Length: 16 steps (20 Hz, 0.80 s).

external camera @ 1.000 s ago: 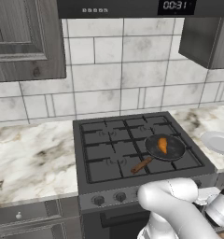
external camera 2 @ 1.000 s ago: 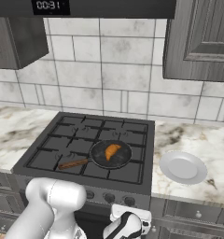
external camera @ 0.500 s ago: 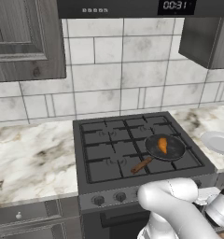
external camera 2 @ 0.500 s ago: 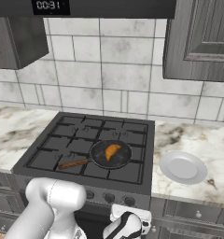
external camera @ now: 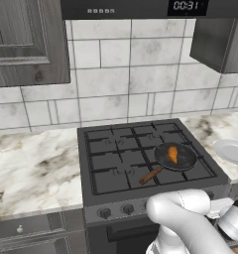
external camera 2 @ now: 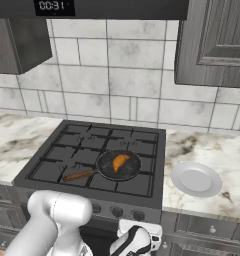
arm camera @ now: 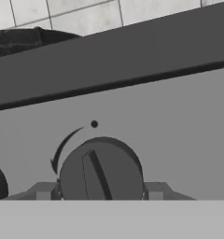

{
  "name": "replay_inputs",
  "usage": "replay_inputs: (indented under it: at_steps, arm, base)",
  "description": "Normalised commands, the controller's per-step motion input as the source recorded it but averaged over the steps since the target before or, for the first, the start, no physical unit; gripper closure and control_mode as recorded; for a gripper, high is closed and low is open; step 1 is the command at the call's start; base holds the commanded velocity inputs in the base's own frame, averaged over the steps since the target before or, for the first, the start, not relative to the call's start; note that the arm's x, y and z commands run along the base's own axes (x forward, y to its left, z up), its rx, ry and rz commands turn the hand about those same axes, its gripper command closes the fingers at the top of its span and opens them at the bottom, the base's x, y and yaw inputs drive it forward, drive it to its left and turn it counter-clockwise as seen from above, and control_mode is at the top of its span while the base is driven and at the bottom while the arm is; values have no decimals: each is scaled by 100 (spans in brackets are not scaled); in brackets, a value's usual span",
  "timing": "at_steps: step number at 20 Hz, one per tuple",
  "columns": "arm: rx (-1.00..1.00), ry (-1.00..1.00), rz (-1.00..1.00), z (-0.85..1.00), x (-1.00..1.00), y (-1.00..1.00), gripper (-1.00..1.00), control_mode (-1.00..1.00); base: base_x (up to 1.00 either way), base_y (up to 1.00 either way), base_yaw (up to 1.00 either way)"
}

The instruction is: Pick the croissant and place it on the pan. Then turn on the stove to warm the croissant.

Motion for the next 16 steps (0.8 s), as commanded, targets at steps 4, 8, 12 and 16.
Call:
replay_inputs:
  at_steps: [4,8,12,16]
  arm:
    - [-17,0,2,9,0,0,100,-100]
    - [-13,0,4,14,0,0,100,-100]
    - [-1,2,6,21,3,0,100,-100]
    - [0,6,9,21,4,-1,100,-100]
  base:
    - [0,0,0]
    - [0,0,0]
    - [0,0,0]
    - [0,0,0]
